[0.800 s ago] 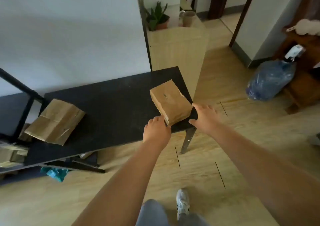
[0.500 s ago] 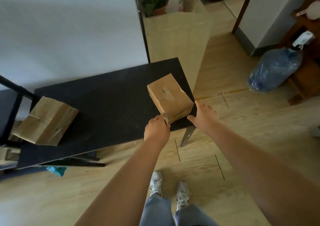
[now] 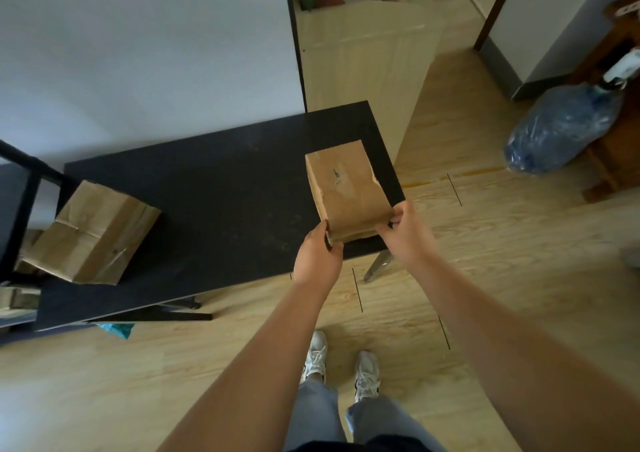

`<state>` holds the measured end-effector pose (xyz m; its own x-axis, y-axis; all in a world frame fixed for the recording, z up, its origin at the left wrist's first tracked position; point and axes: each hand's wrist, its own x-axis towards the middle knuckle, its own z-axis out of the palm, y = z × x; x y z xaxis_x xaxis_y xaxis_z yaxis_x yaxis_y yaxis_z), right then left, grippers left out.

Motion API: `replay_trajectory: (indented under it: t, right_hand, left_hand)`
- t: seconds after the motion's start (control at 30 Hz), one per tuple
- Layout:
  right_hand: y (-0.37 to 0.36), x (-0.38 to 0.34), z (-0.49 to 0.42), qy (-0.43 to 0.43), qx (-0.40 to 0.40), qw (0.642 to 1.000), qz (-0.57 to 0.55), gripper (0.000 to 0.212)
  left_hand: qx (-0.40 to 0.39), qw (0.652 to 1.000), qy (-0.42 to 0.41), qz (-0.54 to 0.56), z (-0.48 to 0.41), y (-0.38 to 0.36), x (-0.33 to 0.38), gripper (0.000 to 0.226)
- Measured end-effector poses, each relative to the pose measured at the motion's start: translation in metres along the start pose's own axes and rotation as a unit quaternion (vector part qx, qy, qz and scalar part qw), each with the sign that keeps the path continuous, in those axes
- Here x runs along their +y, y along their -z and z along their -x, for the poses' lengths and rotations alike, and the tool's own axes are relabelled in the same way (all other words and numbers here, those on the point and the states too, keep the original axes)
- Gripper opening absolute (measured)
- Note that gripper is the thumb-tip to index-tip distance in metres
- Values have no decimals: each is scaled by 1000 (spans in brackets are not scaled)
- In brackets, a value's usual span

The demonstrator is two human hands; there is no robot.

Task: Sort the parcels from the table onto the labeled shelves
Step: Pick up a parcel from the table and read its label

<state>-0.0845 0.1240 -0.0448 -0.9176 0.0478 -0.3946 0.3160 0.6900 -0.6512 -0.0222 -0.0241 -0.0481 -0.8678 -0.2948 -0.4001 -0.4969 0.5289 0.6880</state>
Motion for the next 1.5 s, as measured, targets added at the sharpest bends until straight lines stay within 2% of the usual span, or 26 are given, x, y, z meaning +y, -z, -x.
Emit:
replay_trajectory:
  t: [0.13, 0.33, 0.53, 0.67, 0.83, 1.07, 1.13, 1.23, 1.5]
  right_hand:
    - [-9, -13, 3, -2, 12, 998, -61, 30]
    - [-8, -47, 8, 52, 17, 992, -117, 27]
    - [-10, -75, 13, 96, 15, 990, -104, 35]
    - [-12, -81, 11, 103, 8, 991, -84, 41]
    - [-16, -80, 9, 97, -12, 991, -90, 53]
    - [-17, -63, 11, 48, -84, 991, -91, 91]
    - [-20, -57, 10, 38, -104, 992, -60, 88]
    - [-24, -55, 9, 47, -124, 991, -31, 71]
    - [-33, -59, 8, 49, -91, 994, -41, 50]
  left_hand:
    - [54, 997, 1, 62, 4, 22, -2, 39]
    - [131, 983, -8, 128, 0, 59, 1, 36]
    - [191, 969, 4, 155, -11, 86, 8, 41]
    - [181, 965, 23, 188, -18, 94, 6, 36]
    - [140, 971, 1, 195, -20, 95, 3, 38]
    - [94, 967, 30, 234, -15, 94, -6, 47]
    - [67, 977, 44, 195, -17, 92, -10, 49]
    - [33, 988, 53, 142, -24, 85, -17, 54]
    - [59, 992, 44, 106, -27, 79, -18, 41]
